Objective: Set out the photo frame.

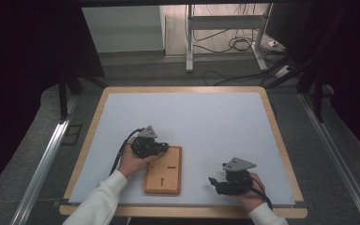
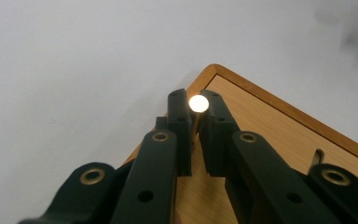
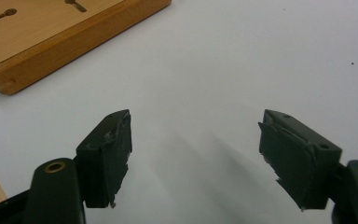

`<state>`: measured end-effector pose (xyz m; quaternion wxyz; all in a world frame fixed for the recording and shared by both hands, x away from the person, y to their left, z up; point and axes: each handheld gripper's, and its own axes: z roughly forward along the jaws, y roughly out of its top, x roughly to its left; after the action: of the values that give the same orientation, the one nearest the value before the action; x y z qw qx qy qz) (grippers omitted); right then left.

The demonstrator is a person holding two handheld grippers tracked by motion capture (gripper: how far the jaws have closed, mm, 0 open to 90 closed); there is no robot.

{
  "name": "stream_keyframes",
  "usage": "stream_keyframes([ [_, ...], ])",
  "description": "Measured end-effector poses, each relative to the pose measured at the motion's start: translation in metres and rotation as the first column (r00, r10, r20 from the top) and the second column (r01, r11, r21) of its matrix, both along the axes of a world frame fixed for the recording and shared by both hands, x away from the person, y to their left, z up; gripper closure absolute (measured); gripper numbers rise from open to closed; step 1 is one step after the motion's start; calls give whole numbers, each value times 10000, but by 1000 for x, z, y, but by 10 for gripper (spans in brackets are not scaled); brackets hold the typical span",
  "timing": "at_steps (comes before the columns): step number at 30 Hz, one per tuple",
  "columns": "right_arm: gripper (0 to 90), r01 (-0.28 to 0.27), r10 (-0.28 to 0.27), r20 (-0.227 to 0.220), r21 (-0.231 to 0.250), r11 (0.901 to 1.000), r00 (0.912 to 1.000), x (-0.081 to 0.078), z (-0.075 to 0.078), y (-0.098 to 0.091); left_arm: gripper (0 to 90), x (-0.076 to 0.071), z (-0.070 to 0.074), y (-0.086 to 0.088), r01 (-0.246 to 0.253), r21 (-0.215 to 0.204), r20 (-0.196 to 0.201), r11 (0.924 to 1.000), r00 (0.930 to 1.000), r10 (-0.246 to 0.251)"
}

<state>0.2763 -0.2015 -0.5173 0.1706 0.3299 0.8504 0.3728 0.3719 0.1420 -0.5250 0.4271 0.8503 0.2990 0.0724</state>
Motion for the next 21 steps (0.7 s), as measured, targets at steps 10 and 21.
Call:
stream_keyframes([
  [10,229,-140,139,196,38,9999,9997,-4,1,5,834,3,0,2,12,-160,-363,9999,9993,-18],
  [21,225,-213,212,225,56,9998,9995,-6,1,9,829,5,0,3,113,-268,-510,9996,9986,-126],
])
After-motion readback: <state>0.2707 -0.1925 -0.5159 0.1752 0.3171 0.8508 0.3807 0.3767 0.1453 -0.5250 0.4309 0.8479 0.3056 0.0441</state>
